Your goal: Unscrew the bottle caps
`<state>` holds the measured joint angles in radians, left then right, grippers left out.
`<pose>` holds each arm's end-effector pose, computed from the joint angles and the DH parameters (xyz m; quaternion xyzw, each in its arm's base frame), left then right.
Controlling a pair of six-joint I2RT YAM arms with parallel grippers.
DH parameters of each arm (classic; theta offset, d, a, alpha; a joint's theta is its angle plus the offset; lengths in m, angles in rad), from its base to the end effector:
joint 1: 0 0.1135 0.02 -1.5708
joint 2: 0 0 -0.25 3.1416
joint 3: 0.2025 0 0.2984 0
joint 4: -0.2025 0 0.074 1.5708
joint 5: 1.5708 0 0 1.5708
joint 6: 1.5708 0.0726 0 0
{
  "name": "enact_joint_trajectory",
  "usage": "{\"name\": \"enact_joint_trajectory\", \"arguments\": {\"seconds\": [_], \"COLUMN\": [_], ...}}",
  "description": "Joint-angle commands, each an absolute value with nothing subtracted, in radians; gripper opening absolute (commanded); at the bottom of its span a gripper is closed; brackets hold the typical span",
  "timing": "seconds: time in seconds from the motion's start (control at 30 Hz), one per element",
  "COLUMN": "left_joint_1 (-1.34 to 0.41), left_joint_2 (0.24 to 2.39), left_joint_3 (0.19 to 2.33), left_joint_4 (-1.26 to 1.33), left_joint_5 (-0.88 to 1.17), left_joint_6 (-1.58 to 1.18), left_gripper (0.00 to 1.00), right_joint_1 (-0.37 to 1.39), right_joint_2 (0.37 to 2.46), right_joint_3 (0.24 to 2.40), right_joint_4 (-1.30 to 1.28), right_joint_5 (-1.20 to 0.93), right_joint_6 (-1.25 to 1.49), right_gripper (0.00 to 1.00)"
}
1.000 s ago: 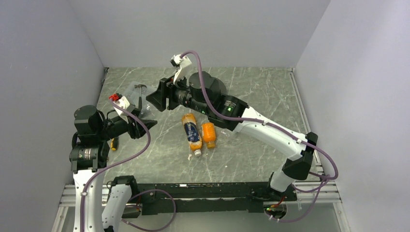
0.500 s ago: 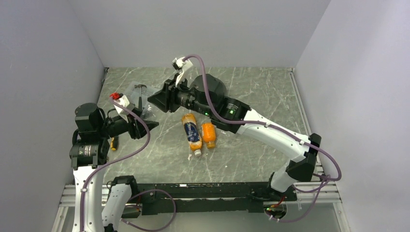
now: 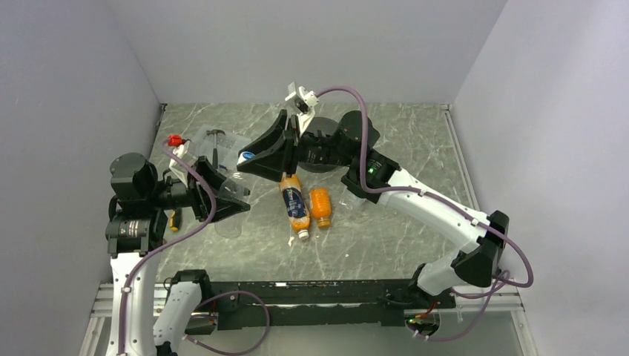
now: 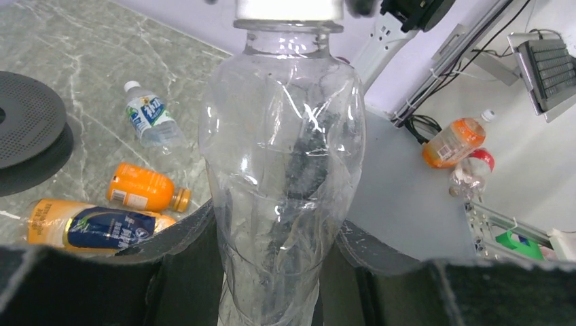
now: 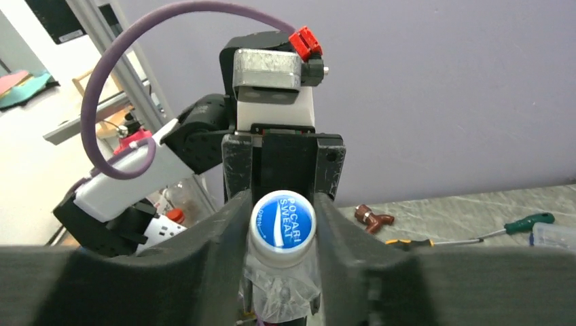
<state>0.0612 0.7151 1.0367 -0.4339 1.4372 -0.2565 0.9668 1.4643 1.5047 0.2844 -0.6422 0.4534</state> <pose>0.1768 -0.0613 0.4174 0.3443 0.6236 -0.5375 0.4513 0.1961 0.3608 0.4760 -0.3885 0.4704 0.6420 0.4643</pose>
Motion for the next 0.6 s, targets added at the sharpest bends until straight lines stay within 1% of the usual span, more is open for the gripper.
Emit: {"name": "enact_joint_trajectory", "arguments": {"seconds": [0.0, 0.03, 0.07, 0.1, 0.13, 0.23, 0.33, 0.4, 0.57], "left_joint_1": [0.071, 0.07, 0.07, 0.07, 0.071, 0.07, 0.071, 0.071, 0.071], "left_joint_2": [0.73, 0.736, 0.739, 0.741, 0.741, 0.732, 0.713, 0.701, 0.676], "left_joint_3": [1.109, 1.117, 1.121, 1.121, 1.118, 1.089, 1.05, 1.033, 1.013], "left_joint_4": [-0.614, -0.66, -0.694, -0.723, -0.741, -0.733, -0.689, -0.663, -0.641], "left_joint_5": [1.404, 1.38, 1.351, 1.322, 1.295, 1.195, 1.103, 1.067, 0.999], "left_joint_6": [-0.074, -0.025, 0.04, 0.09, 0.131, 0.198, 0.246, 0.268, 0.295], "left_gripper": [0.25, 0.24, 0.24, 0.24, 0.24, 0.23, 0.23, 0.23, 0.23], "right_joint_1": [0.953, 0.954, 0.958, 0.965, 0.975, 1.043, 1.099, 1.103, 1.109], "right_joint_2": [1.452, 1.446, 1.438, 1.429, 1.419, 1.434, 1.519, 1.551, 1.572], "right_joint_3": [1.555, 1.56, 1.569, 1.573, 1.578, 1.665, 1.815, 1.848, 1.841], "right_joint_4": [0.204, 0.172, 0.139, 0.116, 0.094, -0.048, -0.238, -0.286, -0.278], "right_joint_5": [-0.577, -0.518, -0.445, -0.383, -0.325, -0.108, 0.083, 0.121, 0.107], "right_joint_6": [0.41, 0.399, 0.387, 0.376, 0.366, 0.324, 0.333, 0.36, 0.387], "right_gripper": [0.65, 0.78, 0.89, 0.95, 0.99, 1.0, 0.98, 0.94, 0.87]}}
